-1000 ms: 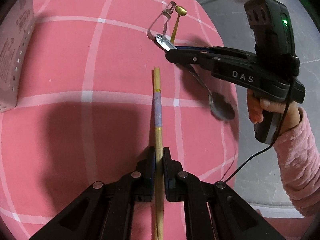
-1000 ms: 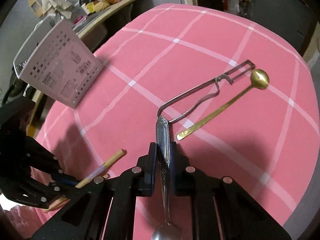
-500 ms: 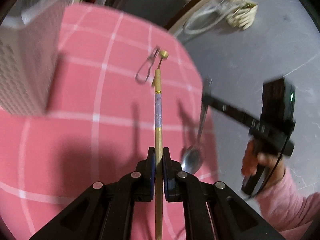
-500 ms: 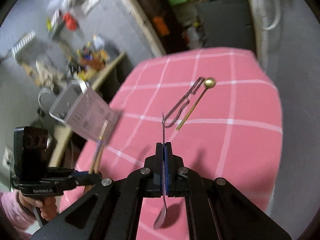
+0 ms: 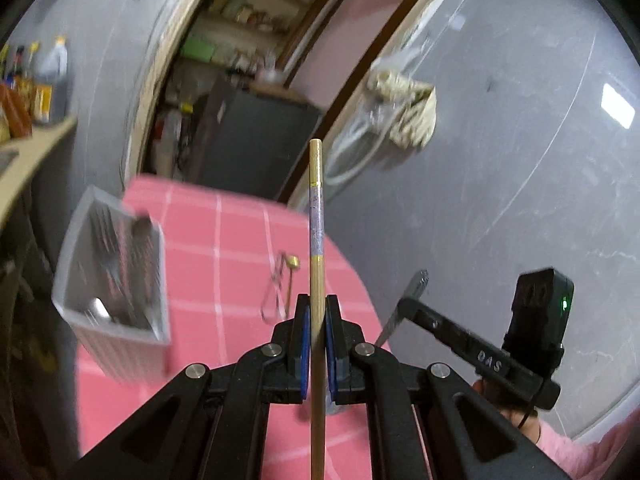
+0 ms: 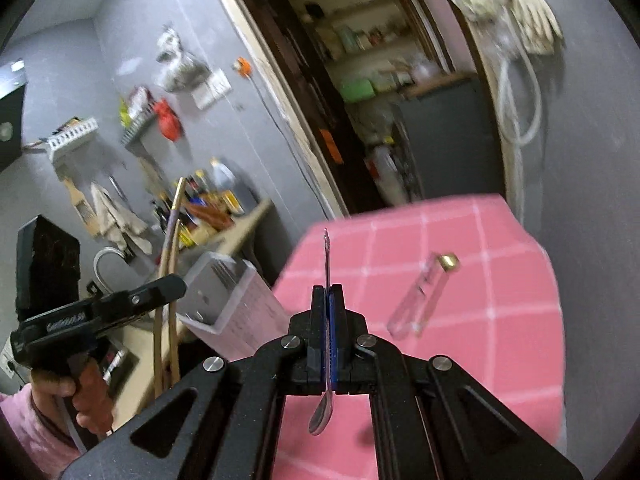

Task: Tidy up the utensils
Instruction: 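Carry the chopstick and spoon over the white caddy and open both tools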

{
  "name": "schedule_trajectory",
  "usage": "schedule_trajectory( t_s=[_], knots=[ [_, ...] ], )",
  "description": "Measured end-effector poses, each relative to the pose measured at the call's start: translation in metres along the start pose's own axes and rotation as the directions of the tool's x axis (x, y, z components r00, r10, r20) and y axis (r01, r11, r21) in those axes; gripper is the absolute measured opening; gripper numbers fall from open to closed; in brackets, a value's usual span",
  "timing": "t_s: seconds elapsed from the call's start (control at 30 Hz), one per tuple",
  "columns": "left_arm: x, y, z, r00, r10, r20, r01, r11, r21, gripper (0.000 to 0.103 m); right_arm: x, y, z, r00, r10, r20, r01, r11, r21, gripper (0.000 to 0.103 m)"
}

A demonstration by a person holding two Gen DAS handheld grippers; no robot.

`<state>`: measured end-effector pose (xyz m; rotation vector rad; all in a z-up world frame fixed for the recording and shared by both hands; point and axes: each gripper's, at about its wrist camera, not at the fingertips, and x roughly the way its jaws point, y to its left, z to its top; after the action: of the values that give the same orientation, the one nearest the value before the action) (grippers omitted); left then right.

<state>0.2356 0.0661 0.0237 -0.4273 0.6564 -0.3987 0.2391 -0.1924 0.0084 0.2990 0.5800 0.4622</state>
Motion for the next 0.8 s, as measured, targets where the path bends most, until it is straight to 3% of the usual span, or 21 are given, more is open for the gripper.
schedule_trajectory(
  t_s=[0.2,0.33,0.57,0.8],
  knots=[
    [-0.03,0.027,0.051,0.991,0.03,0.129,-0.034,0.999,0.031,0.007,0.008,0.063,0.036,0.99,0.057,0.129,-0.048,0.996,-0.071,0.001],
    [-0.046,0.054,0.073,0.973,0.036,0.226,-0.042,0.999,0.024,0.007,0.021,0.103,0.049,0.979,0.082,0.187,-0.057,0.989,-0.134,0.001],
    [-0.052,0.076,0.097,0.927,0.029,0.374,-0.046,0.998,0.036,0.007,0.046,0.15,0.055,0.967,0.081,0.242,-0.027,0.975,-0.222,0.001],
    [-0.042,0.088,0.096,0.874,0.114,0.473,-0.162,0.985,0.062,0.007,0.073,0.169,0.037,0.973,0.043,0.228,0.026,0.956,-0.292,0.001]
  ],
)
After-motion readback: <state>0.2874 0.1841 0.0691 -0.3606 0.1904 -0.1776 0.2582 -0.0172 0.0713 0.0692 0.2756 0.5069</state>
